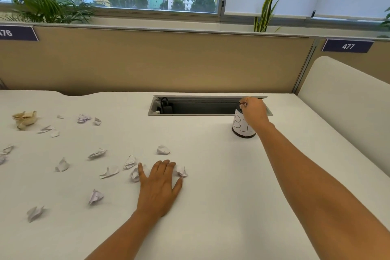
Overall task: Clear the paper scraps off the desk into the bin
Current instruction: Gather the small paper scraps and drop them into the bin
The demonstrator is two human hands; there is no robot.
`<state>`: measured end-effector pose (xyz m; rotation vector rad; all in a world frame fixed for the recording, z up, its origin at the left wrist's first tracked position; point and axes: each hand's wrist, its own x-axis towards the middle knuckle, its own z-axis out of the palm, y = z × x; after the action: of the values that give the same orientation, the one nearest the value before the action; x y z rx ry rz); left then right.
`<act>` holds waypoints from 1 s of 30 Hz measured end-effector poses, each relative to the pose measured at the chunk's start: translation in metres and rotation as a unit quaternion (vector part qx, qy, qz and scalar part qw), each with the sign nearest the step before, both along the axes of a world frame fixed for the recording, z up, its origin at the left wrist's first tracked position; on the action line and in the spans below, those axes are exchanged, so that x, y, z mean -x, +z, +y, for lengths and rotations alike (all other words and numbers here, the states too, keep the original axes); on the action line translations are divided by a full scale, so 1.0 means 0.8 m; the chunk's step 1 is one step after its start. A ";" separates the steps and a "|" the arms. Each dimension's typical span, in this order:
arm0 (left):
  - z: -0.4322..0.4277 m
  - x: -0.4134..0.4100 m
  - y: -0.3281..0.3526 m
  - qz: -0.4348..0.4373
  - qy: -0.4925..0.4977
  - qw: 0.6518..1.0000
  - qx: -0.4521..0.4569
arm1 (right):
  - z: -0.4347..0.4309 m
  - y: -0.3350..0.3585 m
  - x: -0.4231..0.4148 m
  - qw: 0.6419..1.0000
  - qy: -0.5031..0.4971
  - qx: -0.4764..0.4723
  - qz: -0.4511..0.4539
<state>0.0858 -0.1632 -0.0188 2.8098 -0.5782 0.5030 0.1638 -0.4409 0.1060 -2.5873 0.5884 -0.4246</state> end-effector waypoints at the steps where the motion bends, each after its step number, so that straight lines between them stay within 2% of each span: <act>1: 0.000 -0.001 -0.001 -0.002 0.002 1.000 -0.003 | 0.000 -0.002 -0.001 1.000 0.010 0.000 0.011; 3: -0.001 -0.001 -0.003 0.003 0.000 1.000 0.002 | -0.001 -0.007 0.003 1.000 0.023 -0.004 0.017; 7: 0.000 -0.004 -0.006 0.009 -0.006 1.000 0.008 | 0.017 -0.049 0.036 0.988 0.024 -0.003 -0.152; 8: -0.001 -0.005 -0.007 0.014 -0.009 1.000 0.009 | 0.020 -0.062 0.045 0.985 0.023 0.012 -0.169; 13: 0.001 -0.009 -0.017 0.074 0.003 0.997 -0.005 | 0.019 -0.125 0.089 0.994 0.060 0.038 -0.089; 18: 0.001 -0.018 -0.015 0.076 0.011 0.997 -0.030 | 0.006 -0.159 0.113 0.996 0.069 0.059 0.008; 23: -0.006 -0.046 -0.004 0.112 0.034 0.991 -0.068 | 0.005 -0.159 0.112 0.997 0.048 0.064 -0.006; 28: -0.008 -0.076 0.010 0.219 0.035 0.970 -0.100 | 0.006 -0.161 0.112 0.997 0.046 0.068 -0.011; 30: -0.009 -0.082 0.015 0.234 0.017 0.966 -0.109 | 0.007 -0.161 0.112 0.997 0.044 0.069 -0.013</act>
<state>0.1512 -0.1705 -0.0072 2.9908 -0.5065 -0.2371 0.0744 -0.4353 -0.0229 -2.7217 0.4483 -0.4842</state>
